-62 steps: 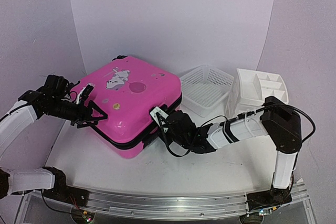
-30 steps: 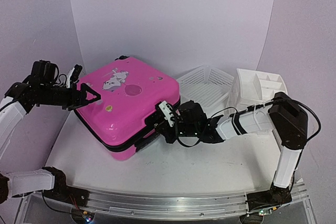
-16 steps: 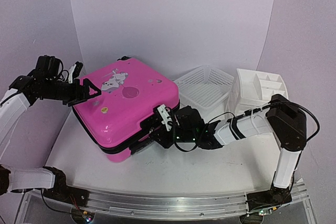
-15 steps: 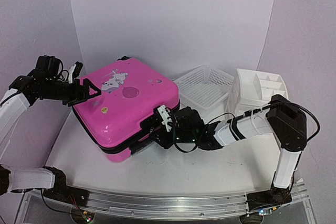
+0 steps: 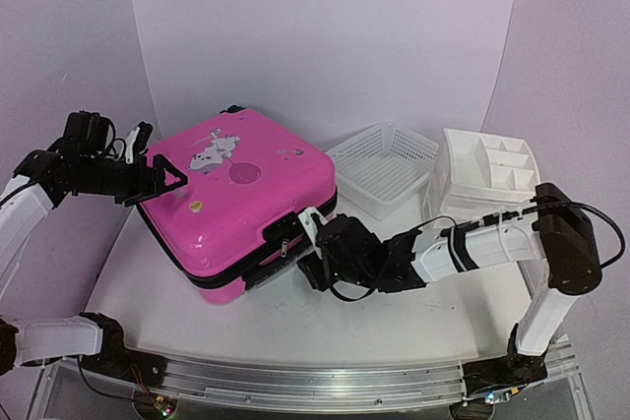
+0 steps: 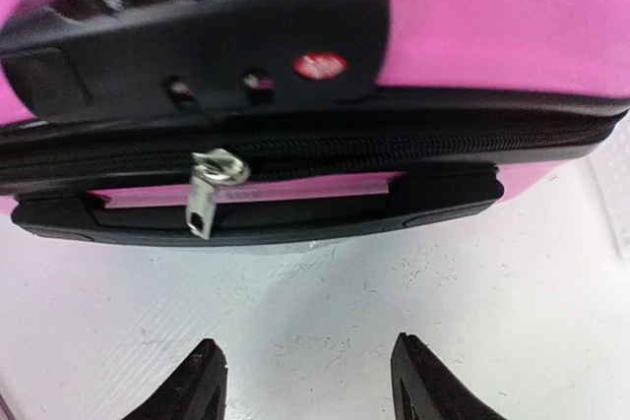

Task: Open, take out, and arrange the luggage

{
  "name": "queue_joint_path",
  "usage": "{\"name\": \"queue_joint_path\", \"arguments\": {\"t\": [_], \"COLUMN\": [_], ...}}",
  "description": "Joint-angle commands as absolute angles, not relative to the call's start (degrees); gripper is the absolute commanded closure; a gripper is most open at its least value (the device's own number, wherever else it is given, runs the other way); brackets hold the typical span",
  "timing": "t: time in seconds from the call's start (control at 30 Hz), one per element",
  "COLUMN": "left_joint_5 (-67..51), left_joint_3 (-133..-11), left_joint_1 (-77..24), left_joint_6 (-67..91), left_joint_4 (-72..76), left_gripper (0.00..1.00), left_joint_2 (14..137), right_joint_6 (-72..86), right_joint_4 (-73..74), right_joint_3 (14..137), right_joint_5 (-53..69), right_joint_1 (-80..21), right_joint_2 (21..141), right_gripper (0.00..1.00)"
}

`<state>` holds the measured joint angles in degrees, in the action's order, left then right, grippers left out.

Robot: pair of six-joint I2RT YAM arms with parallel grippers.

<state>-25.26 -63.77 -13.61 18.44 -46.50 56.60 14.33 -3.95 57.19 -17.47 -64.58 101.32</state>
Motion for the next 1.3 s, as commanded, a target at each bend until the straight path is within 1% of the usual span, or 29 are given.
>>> {"name": "queue_joint_path", "arguments": {"t": [0.0,0.07,0.13,0.2,0.27,0.37,0.53,0.63,0.7,0.73,0.87,0.9,0.93,0.97,1.03,1.13,1.2,1.27], "left_joint_5": [-24.22,-24.12,-24.34,-24.69,-25.01,-25.3,-25.72,-26.08,-26.34,-26.43,-26.24,-26.01,-25.83,-25.68,-25.66,-25.79,-26.05,-26.09], "left_joint_3": [-63.47,-63.36,-63.0,-62.71,-62.27,-61.59,-60.85,-60.58,-60.41,-60.38,-59.97,-59.82,-59.77,-59.8,-59.82,-59.78,-59.69,-59.62], "left_joint_1": [-13.71,-13.67,-13.66,-13.7,-13.7,-13.69,-13.69,-13.66,-13.71,-13.67,-13.7,-13.71,-13.71,-13.7,-13.66,-13.71,-13.7,-13.65], "left_joint_6": [17.85,17.55,17.34,17.19,16.94,16.49,15.95,15.82,15.82,15.78,15.49,15.43,15.32,15.23,14.99,14.94,14.94,15.09], "left_joint_4": [-45.22,-45.24,-45.24,-45.15,-45.12,-45.11,-45.12,-45.17,-45.17,-45.16,-45.15,-45.14,-45.13,-45.15,-45.17,-45.16,-45.13,-45.14], "left_gripper": [0.09,0.09,0.09,0.09,0.09,0.09,0.09,0.08,0.08,0.08,0.08,0.08,0.08,0.08,0.08,0.08,0.08,0.08], "left_joint_2": [54.96,54.47,53.93,53.35,52.72,51.84,50.53,50.01,49.77,49.73,49.29,49.16,49.07,48.99,48.96,49.16,49.42,49.6], "right_joint_6": [17.78,19.85,20.46,20.65,20.87,21.92,21.51,21.74,22.13,22.55,23.33,22.16,21.1,20.31,18.59,15.36,14.98,14.97], "right_joint_4": [-3.68,-4.71,-5.51,-5.45,-5.45,-5.36,-5.36,-5.36,-5.0,-4.37,-3.34,-3.07,-2.24,-1.13,-0.11,0.64,-2.21,-3.25], "right_joint_3": [63.27,64.76,66.26,68.29,70.1,71.75,73.95,74.8,75.01,74.93,70.14,69.07,68.12,67.39,65.87,64.11,63.85,64.65], "right_joint_5": [-31.44,-34.36,-35.27,-35.45,-34.66,-35.18,-36.08,-36.87,-40.18,-43.04,-51.92,-52.69,-50.47,-45.19,-33.88,-23.88,-20.34,-20.86], "right_joint_1": [-69.53,-70.71,-71.14,-71.1,-71.13,-71.17,-71.04,-71.11,-71.27,-71.4,-71.49,-71.28,-70.66,-69.5,-66.99,-66.84,-67.48,-68.41], "right_joint_2": [101.69,103.21,104.9,106.59,108.19,110.2,113.19,113.96,114.19,113.97,109.98,108.81,107.63,106.45,103.89,101.57,101.57,102.64], "right_gripper": [0.41,0.42,0.44,0.54,0.58,0.72,0.73,0.81,0.83,0.83,0.75,0.71,0.65,0.62,0.61,0.58,0.56,0.51]}}
